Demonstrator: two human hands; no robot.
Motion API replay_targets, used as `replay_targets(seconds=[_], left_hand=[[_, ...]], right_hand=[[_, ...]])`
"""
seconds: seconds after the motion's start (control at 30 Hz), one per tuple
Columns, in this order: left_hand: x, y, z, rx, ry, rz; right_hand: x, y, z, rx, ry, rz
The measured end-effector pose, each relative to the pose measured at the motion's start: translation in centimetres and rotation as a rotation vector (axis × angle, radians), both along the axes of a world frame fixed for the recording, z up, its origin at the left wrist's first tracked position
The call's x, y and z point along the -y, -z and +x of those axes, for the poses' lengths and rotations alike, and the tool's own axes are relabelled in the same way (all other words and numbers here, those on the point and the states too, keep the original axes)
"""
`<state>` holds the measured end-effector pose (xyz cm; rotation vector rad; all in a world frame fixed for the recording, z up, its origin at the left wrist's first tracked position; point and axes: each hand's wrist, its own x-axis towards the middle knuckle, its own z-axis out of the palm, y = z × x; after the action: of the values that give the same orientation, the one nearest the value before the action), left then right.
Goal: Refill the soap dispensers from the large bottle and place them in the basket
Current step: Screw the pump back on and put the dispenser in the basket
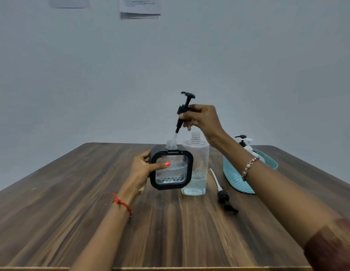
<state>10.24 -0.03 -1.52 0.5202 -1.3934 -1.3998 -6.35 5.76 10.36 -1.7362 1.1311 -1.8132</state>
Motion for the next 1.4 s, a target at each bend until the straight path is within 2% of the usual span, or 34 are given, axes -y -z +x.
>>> replay_targets(seconds=[0.27,0.33,0.47,0.57,0.77,0.93,1.1,1.27,1.4], left_hand=[[-1.1,-0.8,-0.5,-0.017,-0.002,-0.01],[-1.2,-0.8,-0.5,-0.015,-0.006,-0.011],[-1.3,-0.8,-0.6,-0.038,-0.014,0.015],[-1.3,-0.8,-0.7,-0.032,-0.024,0.018],[-1.3,-0.5,-0.8,-0.013,-0.029,0.018],[-1.3,-0.2,-0.8,0.001,-0.027,0.007],[-1.3,-0.3,-0.9,0.004,-0.016,0.003],[-1.3,0.0,-1.0,0.021,-0.02,-0.008],[-1.3,0.2,-0.9,-0.019,-0.013,0.039]], right_hand=[[-0.9,3.9,0.8,-0.393,0.191,0.239],[-1.2,4.1,0.6,-0.386,0.188,0.257],[-2.1,4.0,0.5,-0.245,0.003,0.211],[-2.3,4.5,0.3,-0.131,0.011,0.159],[-1.8,5.0,0.2,-0.181,0.098,0.205],[-1.2,5.4,0.3,-0.259,0.278,0.237],[-1.4,5.3,0.0,-0.193,0.064,0.228],[-1.9,4.8,0.7,-0.222,0.222,0.169],[-2.2,4.6,0.1,-0.221,0.143,0.125]])
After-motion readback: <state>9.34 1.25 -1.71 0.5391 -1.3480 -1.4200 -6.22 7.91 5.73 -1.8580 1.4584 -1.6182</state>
